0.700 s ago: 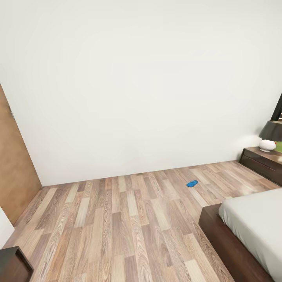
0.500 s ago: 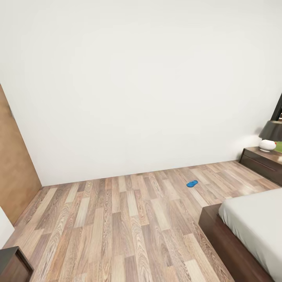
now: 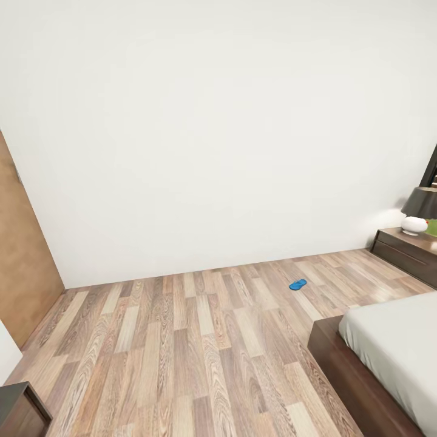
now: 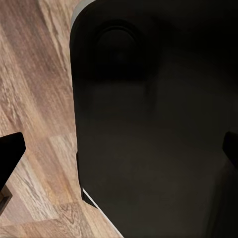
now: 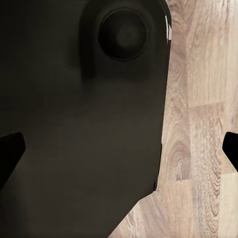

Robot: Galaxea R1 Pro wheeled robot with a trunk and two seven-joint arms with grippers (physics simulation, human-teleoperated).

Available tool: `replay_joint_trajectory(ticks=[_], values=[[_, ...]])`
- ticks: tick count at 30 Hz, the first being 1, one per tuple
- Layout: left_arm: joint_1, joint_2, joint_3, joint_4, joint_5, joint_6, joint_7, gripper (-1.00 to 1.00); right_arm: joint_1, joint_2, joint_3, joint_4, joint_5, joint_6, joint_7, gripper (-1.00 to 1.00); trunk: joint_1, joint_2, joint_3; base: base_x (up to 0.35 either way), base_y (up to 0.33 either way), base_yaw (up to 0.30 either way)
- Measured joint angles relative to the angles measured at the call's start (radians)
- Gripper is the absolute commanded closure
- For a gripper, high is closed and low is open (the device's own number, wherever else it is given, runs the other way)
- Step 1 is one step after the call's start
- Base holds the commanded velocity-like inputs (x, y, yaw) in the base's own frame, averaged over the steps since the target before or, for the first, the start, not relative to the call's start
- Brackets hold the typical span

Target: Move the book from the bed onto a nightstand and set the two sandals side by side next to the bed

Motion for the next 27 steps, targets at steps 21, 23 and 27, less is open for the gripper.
replay_joint_trajectory(ticks=[21,23,27], values=[[-0.001,0.006,0.006,-0.001,0.001,-0.001,0.000,-1.00,0.000,-0.003,-0.005,-0.003,-0.012,0.000,0.000,-1.00,0.000,0.000,0.000,0.000,0.000,0.000],[-0.001,0.007,0.007,-0.001,0.001,-0.001,0.000,-1.00,0.001,-0.003,-0.006,-0.005,-0.015,-0.001,0.000,-1.00,0.000,0.000,0.000,0.000,0.000,0.000],[-0.001,0.009,0.009,-0.001,0.001,-0.002,0.000,-1.00,0.001,-0.002,-0.007,-0.006,-0.018,-0.001,0.000,-1.00,0.000,0.000,0.000,0.000,0.000,0.000]])
